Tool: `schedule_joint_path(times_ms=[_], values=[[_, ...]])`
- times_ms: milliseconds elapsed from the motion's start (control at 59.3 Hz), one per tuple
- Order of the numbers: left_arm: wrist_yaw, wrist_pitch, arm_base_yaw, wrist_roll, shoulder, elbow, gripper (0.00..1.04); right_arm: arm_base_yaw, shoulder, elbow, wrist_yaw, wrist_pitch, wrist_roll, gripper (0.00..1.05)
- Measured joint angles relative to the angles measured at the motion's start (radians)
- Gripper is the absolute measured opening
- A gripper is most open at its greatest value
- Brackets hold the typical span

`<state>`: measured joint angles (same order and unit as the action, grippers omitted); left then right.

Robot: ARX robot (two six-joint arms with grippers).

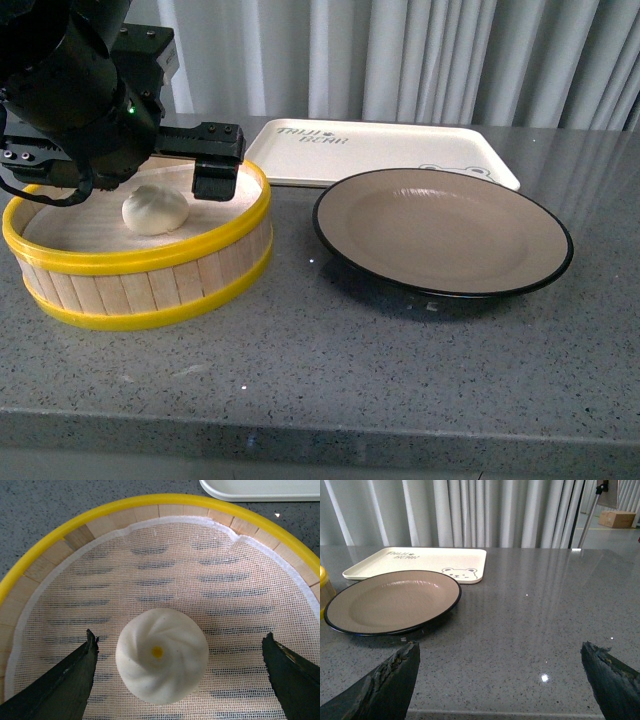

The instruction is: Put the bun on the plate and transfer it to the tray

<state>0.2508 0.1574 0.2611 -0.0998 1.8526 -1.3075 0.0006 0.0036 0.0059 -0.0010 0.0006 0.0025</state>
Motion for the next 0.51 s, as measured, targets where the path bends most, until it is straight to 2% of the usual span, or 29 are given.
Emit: schedule_joint_path(times_ms=[506], values=[[0.031,-0.001,0.007,-0.006,0.019,-0.013,0.98,0.0,0.0,0.0,0.0,0.0,0.0,0.96]])
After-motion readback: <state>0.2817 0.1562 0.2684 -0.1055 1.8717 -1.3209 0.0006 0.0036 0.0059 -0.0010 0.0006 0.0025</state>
